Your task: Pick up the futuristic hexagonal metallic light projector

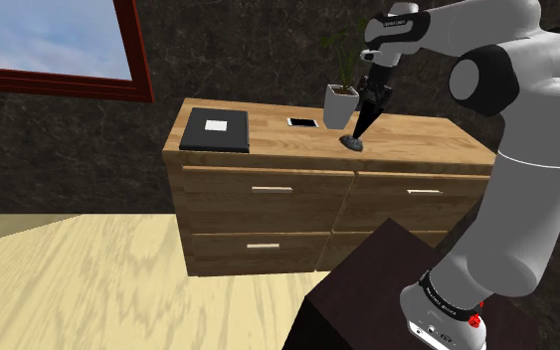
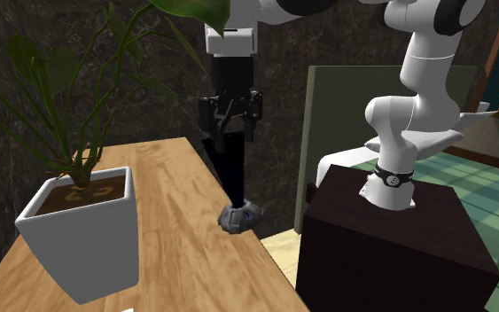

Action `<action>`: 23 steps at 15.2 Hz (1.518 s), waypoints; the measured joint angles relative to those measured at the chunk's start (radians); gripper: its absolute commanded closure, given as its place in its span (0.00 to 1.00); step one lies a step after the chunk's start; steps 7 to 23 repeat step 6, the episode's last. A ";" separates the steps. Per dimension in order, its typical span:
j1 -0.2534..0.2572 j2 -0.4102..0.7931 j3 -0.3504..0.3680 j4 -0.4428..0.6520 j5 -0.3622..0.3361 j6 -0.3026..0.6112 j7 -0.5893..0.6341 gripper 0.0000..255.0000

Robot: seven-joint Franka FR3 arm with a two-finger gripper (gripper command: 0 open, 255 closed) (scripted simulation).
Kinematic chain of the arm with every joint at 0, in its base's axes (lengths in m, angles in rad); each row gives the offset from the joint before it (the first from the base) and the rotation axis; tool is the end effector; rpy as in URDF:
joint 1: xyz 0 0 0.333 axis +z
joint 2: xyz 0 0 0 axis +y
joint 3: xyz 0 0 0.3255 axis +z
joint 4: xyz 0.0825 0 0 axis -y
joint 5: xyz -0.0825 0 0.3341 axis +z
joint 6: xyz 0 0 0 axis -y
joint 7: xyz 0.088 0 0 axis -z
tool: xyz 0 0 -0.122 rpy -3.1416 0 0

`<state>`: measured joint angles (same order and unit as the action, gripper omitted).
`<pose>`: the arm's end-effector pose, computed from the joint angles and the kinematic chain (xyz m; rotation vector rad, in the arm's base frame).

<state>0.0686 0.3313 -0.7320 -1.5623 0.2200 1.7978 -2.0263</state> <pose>0.5109 -0.3038 0.4981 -2.4581 -1.9439 0.0112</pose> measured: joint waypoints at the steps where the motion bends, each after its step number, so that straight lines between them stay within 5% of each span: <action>1: -0.001 -0.001 -0.001 0.011 -0.002 -0.012 0.001 1.00; 6: -0.009 0.000 -0.003 0.075 -0.003 -0.074 0.004 1.00; 23: -0.009 0.000 -0.003 0.075 -0.003 -0.074 0.004 1.00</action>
